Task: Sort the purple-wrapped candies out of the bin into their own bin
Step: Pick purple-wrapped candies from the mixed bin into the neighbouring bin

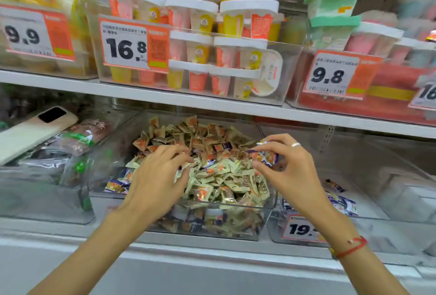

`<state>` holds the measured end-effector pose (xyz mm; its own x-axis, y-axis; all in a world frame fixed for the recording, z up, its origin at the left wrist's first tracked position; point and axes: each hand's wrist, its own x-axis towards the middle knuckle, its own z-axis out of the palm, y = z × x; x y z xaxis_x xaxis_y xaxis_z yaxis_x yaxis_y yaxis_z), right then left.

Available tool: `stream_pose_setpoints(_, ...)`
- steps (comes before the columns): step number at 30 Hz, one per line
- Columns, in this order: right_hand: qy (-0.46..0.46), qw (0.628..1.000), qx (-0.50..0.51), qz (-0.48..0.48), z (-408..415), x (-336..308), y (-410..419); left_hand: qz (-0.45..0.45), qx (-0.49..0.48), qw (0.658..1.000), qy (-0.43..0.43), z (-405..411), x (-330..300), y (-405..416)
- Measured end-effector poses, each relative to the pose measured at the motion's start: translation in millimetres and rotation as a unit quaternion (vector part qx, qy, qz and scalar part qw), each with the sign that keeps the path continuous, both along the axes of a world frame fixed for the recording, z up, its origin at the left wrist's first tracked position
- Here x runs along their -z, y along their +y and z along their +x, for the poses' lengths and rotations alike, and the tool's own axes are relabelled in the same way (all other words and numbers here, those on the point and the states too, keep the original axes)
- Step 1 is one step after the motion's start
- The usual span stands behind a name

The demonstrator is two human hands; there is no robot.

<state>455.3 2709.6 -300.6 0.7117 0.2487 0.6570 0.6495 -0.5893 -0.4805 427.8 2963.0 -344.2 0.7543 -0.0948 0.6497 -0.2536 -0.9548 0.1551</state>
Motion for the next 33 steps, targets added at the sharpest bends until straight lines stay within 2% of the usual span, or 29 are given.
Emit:
stream_pose_setpoints(3, -0.012, 0.992, 0.125, -0.016, 11.9, 12.2, -45.6, -0.025, 0.035, 0.996, 0.074, 10.9, 7.1, -7.7)
stream_pose_setpoints(5, 0.032, 0.978, 0.192, -0.077, 25.0, 20.8, -68.8, -0.050, 0.033, 0.989, 0.132, 14.8, 8.7, -7.9)
stream_pose_setpoints(8, 0.160, 0.949, 0.183, -0.200, 36.1, 30.1, -89.9, -0.068, 0.047, 0.972, 0.221, 17.1, 8.7, -9.2)
stream_pose_setpoints(10, 0.194, 0.942, 0.171, -0.213, 35.4, 29.8, -94.2, -0.079, 0.049, 0.964, 0.249, 16.9, 8.5, -9.7)
stream_pose_setpoints(12, 0.160, 0.954, 0.170, -0.188, 31.5, 26.8, -92.2, -0.083, 0.045, 0.963, 0.253, 17.0, 8.6, -9.5)
stream_pose_setpoints(14, 0.083, 0.974, 0.158, -0.137, 23.4, 20.5, -82.1, -0.087, 0.049, 0.964, 0.248, 15.9, 7.9, -9.9)
stream_pose_setpoints(17, -0.013, 0.993, 0.106, -0.059, 3.6, 9.3, -50.2, -0.082, 0.035, 0.969, 0.230, 13.9, 4.4, -8.0)
stream_pose_setpoints(19, -0.050, 0.996, 0.056, -0.048, -6.5, 5.0, -21.7, -0.054, -0.004, 0.976, 0.213, 13.8, -0.2, -3.6)
stream_pose_setpoints(21, -0.044, 0.995, 0.015, -0.083, -7.5, 2.5, 9.3, -0.017, -0.064, 0.978, 0.197, 14.2, -5.7, 2.0)
stream_pose_setpoints(24, 0.013, 0.978, -0.013, -0.210, 13.4, 5.3, 54.1, -0.005, -0.134, 0.973, 0.187, 12.9, -11.2, 7.3)
stream_pose_setpoints(29, 0.102, 0.891, 0.026, -0.441, 57.7, 16.3, 98.7, -0.003, -0.181, 0.972, 0.151, 11.8, -14.2, 8.2)
stream_pose_setpoints(31, 0.095, 0.892, 0.033, -0.440, 58.3, 13.7, 102.2, -0.008, -0.177, 0.972, 0.152, 13.3, -13.2, 9.4)
stream_pose_setpoints(33, 0.059, 0.912, 0.028, -0.405, 47.7, 7.8, 98.3, -0.008, -0.172, 0.974, 0.145, 14.9, -11.8, 10.2)
